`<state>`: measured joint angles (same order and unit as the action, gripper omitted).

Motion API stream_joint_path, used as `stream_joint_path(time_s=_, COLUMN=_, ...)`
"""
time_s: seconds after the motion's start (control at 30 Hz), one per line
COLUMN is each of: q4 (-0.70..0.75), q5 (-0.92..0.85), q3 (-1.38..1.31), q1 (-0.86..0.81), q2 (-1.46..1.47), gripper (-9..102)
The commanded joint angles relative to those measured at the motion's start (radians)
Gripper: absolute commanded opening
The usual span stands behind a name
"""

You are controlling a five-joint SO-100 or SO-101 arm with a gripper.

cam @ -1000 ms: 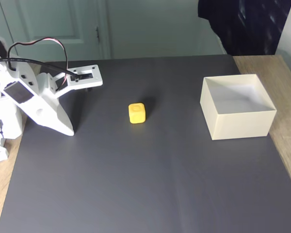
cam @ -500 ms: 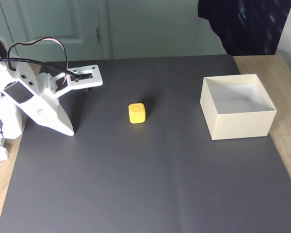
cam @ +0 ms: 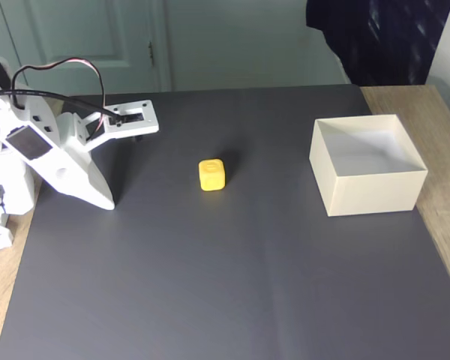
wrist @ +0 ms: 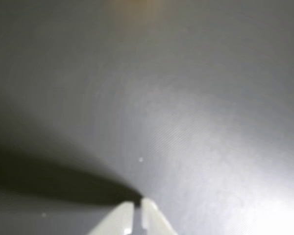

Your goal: Grasp a cube block and put it in the white box.

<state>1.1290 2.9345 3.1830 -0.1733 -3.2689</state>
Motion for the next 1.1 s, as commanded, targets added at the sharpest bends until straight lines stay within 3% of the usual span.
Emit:
stream_joint_path(time_s=0.0, q4=-0.003, q5=0.005, q3=0.002, q1=-0.006, q2=-0.011, gripper=2)
stream_joint_path(time_s=0.23, q4=-0.002, q5=-0.008, q3=0.002, q1=-0.012, q2=-0.011, gripper=2)
stream_joint_path(time_s=0.37, q4=0.000, q5=0.035, q3=0.002, q1=-0.104, q2=-0.012, gripper=2)
stream_joint_path(time_s=1.07, q4=-0.080, q5=0.077, q3=-0.023, q1=-0.014, q2=-0.012, gripper=0)
